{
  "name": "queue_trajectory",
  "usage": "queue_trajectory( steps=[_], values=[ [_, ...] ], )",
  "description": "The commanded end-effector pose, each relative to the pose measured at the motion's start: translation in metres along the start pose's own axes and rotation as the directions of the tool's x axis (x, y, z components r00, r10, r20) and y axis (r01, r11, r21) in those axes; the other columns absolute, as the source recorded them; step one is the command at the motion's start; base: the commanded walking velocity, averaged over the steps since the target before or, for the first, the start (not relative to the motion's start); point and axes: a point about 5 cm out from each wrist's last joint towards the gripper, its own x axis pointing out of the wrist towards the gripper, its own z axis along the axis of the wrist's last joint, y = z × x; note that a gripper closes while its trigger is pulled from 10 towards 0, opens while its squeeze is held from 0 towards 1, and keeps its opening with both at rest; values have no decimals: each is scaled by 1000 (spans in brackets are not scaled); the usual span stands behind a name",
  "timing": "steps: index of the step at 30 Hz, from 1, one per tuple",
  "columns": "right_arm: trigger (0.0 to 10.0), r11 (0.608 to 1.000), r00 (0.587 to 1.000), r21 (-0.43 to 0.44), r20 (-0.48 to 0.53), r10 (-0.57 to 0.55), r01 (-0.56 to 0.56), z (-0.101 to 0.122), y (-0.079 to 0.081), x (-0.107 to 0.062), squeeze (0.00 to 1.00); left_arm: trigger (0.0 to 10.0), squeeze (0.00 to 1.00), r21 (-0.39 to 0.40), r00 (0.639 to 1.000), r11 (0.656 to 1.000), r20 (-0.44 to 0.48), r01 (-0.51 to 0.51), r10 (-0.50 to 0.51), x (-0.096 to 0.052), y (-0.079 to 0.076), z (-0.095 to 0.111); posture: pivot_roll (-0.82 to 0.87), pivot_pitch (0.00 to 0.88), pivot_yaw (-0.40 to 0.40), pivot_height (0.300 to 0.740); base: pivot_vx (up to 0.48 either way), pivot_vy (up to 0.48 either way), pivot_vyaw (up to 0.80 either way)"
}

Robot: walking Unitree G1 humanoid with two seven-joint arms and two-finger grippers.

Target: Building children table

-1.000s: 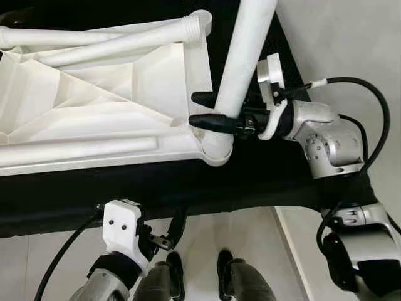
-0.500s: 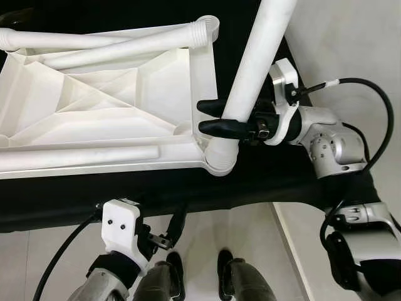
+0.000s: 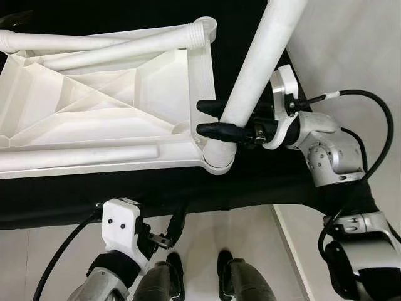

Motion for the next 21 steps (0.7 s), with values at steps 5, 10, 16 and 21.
queue_trajectory(
  steps=[5,10,16,21],
  values=[
    [10000,998,978,-47,-205,26,-37,-28,11,0,0,10000,0,-17,999,1000,-31,-15,15,-3,3,-6,-32,384,41,740,0,0,0],
    [10000,993,949,-93,-311,44,-76,-34,15,3,0,10000,0,-16,999,1000,-29,-18,17,-3,3,-6,-33,383,40,740,0,0,0],
    [10000,995,928,-93,-373,-7,-30,-39,10,3,0,10000,0,-18,999,1000,-28,-17,16,-3,2,-7,-34,380,38,740,0,0,0],
    [10000,999,936,-40,-353,-3,-12,-37,10,5,0,10000,0,-20,999,1000,-28,-17,16,-3,1,-8,-41,370,31,740,0,0,0]
  ],
)
